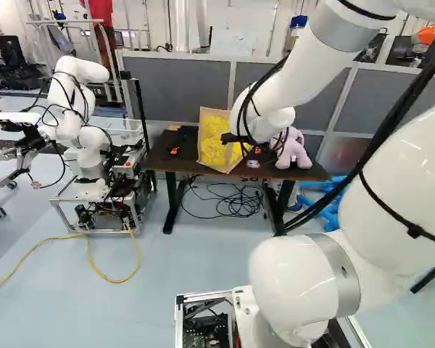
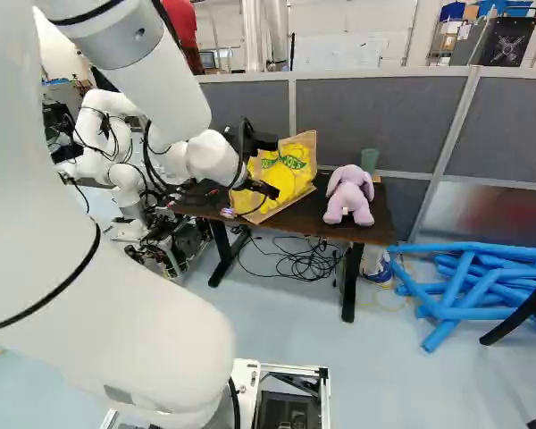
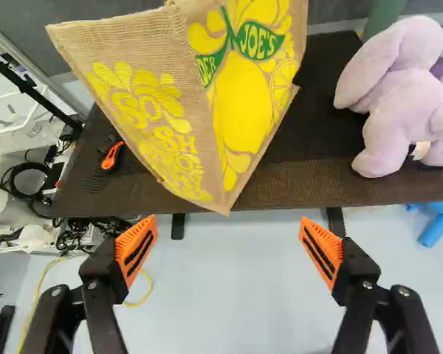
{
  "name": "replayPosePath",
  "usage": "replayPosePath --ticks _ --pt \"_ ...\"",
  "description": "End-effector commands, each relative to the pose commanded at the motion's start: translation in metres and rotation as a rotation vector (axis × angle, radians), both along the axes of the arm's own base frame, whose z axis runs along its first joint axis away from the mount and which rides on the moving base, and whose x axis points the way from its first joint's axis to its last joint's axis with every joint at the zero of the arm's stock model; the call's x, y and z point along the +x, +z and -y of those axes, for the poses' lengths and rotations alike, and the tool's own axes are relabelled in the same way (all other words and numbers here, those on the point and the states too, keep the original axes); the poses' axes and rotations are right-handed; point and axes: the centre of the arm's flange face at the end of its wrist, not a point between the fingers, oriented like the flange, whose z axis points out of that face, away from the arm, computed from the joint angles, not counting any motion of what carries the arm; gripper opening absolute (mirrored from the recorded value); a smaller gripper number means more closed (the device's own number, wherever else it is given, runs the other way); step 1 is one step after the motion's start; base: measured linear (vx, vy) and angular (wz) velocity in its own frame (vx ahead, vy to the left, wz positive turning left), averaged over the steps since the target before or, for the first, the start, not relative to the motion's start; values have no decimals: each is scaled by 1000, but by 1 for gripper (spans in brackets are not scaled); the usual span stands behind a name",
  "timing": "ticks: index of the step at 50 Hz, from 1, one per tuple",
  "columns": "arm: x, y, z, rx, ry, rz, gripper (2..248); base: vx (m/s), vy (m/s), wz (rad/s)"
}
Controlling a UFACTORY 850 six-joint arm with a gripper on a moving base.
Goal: Pick up the bag on the ground and place it on the table
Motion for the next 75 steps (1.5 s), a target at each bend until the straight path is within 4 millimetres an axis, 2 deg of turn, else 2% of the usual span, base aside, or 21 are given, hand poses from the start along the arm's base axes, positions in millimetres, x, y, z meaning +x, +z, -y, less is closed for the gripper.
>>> replayPosePath --ticks 35,75 --pt "-55 -42 -6 -97 79 203 247 0 0 0" --pt "-98 -66 -9 -169 120 339 247 0 0 0"
